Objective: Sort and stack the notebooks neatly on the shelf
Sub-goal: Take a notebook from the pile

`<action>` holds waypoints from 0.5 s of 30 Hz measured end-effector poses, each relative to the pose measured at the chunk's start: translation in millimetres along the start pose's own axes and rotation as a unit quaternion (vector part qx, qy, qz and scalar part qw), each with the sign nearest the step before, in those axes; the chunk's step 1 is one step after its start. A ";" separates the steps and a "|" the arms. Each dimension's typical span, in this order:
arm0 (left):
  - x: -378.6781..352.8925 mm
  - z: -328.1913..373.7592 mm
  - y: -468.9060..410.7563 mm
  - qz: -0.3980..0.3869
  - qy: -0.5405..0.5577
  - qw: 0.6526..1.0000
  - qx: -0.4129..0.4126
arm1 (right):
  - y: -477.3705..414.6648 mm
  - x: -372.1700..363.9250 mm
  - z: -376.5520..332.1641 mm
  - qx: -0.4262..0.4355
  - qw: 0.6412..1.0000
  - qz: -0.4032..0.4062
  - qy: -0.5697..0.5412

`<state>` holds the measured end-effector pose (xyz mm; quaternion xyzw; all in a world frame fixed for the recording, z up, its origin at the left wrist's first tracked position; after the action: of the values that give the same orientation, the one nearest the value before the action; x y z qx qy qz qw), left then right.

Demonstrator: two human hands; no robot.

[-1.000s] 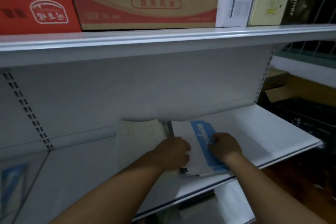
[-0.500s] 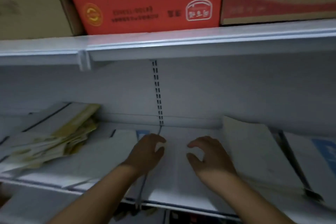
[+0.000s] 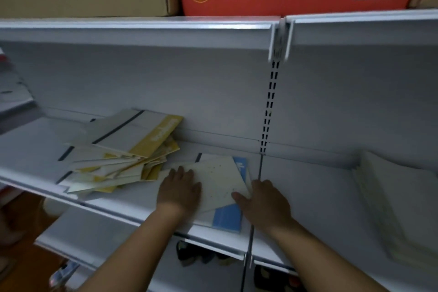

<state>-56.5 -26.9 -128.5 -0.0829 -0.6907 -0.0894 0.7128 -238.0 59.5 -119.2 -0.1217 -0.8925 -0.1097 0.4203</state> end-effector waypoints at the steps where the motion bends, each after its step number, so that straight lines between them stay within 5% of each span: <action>1: 0.5 4.2 1.2 -0.003 -0.006 1.000 0.003 | -1.4 0.3 1.5 -0.001 1.000 -0.003 0.001; 7: 8.2 26.1 19.2 -0.011 -0.058 0.998 0.006 | -8.1 17.9 10.6 -0.017 0.988 0.013 -0.150; 15: 35.6 42.2 53.3 0.030 0.186 0.982 -0.031 | 11.1 79.1 36.0 -0.029 0.865 0.135 -0.483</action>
<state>-83.4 34.5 -91.3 -0.1072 -0.5403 -0.1031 0.8282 -309.4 90.6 -79.1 -0.2903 -0.9552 -0.0049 -0.0568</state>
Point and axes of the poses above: each hand's wrist, its own y-axis away from the middle knuckle, its own x-axis out of the back of the hand, z = x × y, the point moved 1 cm from there along -y, towards the middle knuckle, and after that the axes turned 9 degrees about -y, right-handed, at the moved point
